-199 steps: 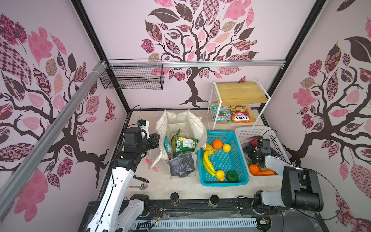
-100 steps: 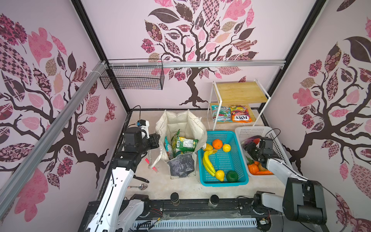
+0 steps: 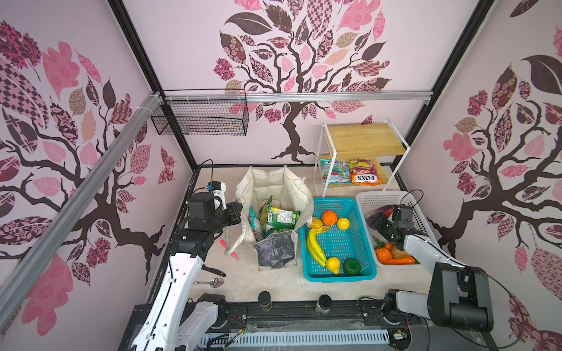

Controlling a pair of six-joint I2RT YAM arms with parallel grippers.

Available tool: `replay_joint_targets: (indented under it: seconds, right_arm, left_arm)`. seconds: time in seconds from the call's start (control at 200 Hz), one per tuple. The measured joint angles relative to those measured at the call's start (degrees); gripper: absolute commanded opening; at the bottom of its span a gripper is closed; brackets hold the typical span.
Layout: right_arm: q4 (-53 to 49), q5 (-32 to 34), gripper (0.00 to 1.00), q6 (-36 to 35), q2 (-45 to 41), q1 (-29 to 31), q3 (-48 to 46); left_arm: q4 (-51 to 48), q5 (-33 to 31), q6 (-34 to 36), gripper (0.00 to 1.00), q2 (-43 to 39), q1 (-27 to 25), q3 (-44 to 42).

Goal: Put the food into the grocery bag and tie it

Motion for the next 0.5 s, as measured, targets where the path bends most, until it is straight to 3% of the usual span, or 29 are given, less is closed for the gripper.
replay_joint_targets:
  seconds: [0.3,0.5]
  right_arm:
    - [1.9,0.2,0.75,-1.7,6.3,0.1,0.2]
    - [5.4,-0.1,0.56,-2.4,6.4,0.2,-0.2]
  left_arm:
    - [0.0,-0.4,0.2,0.0,0.0,0.0,0.0]
    - [-0.1,-0.5,0.4,0.0,0.0,0.0,0.0]
